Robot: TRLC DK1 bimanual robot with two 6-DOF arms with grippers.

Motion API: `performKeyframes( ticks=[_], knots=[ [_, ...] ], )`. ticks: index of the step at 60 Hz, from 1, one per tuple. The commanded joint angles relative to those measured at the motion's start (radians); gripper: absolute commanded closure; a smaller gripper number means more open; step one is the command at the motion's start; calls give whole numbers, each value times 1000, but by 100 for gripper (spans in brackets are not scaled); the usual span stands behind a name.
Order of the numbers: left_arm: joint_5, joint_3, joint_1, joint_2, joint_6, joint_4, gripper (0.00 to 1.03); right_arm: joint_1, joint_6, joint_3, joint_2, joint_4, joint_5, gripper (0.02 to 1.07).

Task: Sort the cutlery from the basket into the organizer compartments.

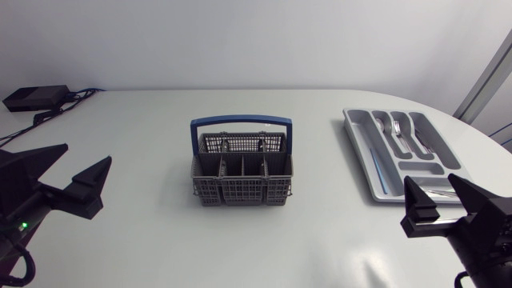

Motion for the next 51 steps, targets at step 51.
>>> performKeyframes(
  ticks=[51],
  knots=[
    [-135, -306, -10, -373, -232, 68, 5, 8, 49, -29, -16, 19, 12, 6]
  ],
)
